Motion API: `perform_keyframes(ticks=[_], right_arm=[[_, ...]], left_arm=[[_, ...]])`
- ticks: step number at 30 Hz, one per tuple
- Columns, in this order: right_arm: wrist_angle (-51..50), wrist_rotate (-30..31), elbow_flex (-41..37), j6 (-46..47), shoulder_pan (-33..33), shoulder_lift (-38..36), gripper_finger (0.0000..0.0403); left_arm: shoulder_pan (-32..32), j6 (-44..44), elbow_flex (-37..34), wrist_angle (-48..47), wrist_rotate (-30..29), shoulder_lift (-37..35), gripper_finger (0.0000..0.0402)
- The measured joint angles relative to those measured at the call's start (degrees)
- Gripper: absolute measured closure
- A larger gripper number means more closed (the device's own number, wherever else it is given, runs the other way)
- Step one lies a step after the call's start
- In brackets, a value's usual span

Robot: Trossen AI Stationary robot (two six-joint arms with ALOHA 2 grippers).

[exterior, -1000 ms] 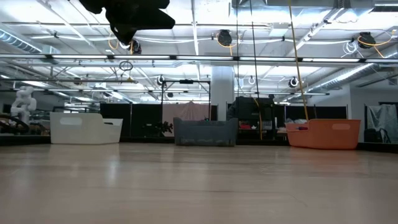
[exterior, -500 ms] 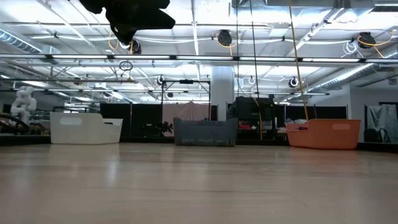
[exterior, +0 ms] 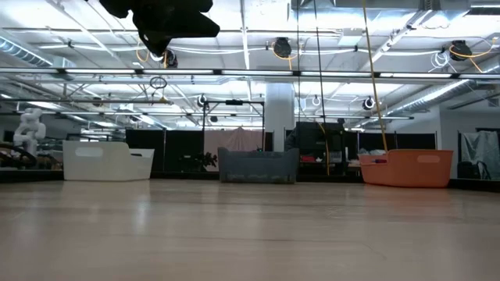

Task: Sort Halloween decoration
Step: Put the green toy spider into the orange bin

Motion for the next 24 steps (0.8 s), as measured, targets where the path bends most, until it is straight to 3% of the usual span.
perform_keyframes(ticks=[6, 11, 18, 24], right_arm=[[10.39, 13.03, 0.04, -6.03, -0.16, -1.53, 0.0403], [32.44, 21.13, -3.48, -15.05, -1.08, -0.25, 0.0403], [72.62, 18.22, -15.58, -35.24, -4.47, -0.08, 0.0403], [98.10, 15.33, -27.34, -41.77, -8.37, -0.08, 0.0403]], left_arm=[[-0.26, -0.01, 0.00, 0.02, 0.00, 0.00, 0.0229], [-0.79, 0.03, 0.00, 0.09, 0.00, 0.00, 0.0229], [-1.54, 0.03, 0.00, 0.24, 0.00, 0.00, 0.0229], [-2.81, -0.45, 0.00, 0.63, -0.94, 0.00, 0.0229]])
